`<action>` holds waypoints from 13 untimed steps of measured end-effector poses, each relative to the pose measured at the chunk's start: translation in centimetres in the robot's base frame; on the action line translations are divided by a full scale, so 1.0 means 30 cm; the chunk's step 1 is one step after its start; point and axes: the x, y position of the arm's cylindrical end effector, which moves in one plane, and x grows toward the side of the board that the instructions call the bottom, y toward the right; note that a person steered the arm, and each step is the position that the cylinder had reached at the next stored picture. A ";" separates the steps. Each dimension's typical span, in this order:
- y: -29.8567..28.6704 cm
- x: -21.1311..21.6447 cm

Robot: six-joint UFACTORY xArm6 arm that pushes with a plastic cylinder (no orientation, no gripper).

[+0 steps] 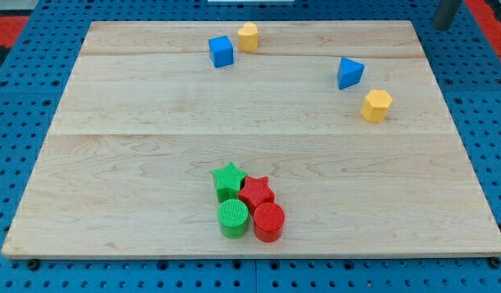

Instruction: Push the blue triangle to the top right side of the board

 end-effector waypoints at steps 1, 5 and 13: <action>0.000 0.000; -0.126 0.116; -0.599 0.530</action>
